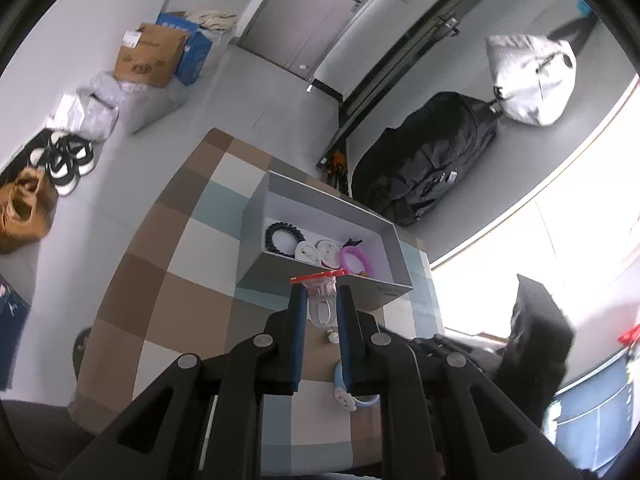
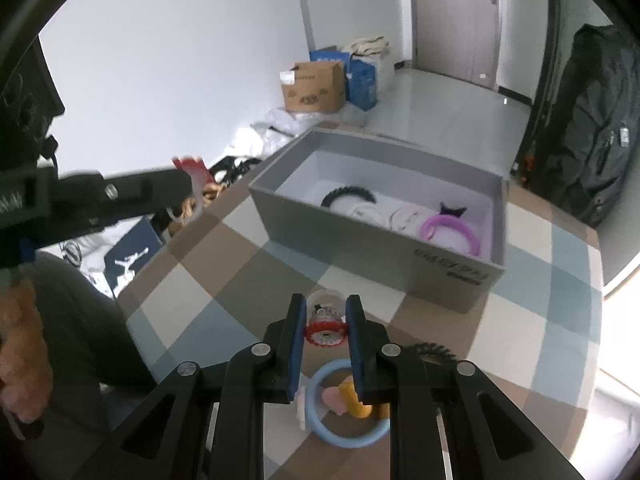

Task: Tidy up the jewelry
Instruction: 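Carry the red clip toward the box with the left gripper while the right grasps the clear pacifier, then lower both pacifier items into the grey box and open both grippers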

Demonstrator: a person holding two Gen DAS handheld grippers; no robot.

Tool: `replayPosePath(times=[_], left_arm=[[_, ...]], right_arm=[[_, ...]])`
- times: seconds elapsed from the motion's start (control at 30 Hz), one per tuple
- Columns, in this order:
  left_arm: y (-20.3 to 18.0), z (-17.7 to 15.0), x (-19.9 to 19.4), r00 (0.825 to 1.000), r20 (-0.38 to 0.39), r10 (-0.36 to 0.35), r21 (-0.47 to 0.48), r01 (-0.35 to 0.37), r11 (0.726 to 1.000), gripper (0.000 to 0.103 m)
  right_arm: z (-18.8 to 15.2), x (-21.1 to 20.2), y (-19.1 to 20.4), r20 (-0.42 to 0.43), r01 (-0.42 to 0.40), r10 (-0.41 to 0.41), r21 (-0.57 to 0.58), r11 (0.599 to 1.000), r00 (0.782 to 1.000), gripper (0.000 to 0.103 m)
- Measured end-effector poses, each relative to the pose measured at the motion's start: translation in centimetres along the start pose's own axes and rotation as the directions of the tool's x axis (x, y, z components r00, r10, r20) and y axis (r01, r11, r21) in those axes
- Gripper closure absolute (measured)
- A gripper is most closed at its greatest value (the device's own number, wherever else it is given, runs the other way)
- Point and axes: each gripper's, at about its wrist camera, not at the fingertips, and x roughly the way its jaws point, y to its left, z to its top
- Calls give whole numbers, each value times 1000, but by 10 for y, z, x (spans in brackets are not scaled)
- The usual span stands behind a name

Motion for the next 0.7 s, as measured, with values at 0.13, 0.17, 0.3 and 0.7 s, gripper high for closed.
replayPosePath(times=[0.13,0.17,0.3,0.7], left_arm=[[-12,-1,6,1000,-2,19,47,-19,999,93],[-14,0,8,1000,-6,26,56,-25,998,93],[-24,6,14,999,-18,32,79,-31,996,93],[-43,40,48,997,-47,63,124,-57,991,93]], right_arm=[[4,-13,-7,37,-14,13,25,1000,999,84],[6,-18,-11,52,-17,15,32,999,999,84],[13,-30,-25,93,-40,34,62,997,995,84],[54,-37,-62,182,-88,62,138,986,981,84]])
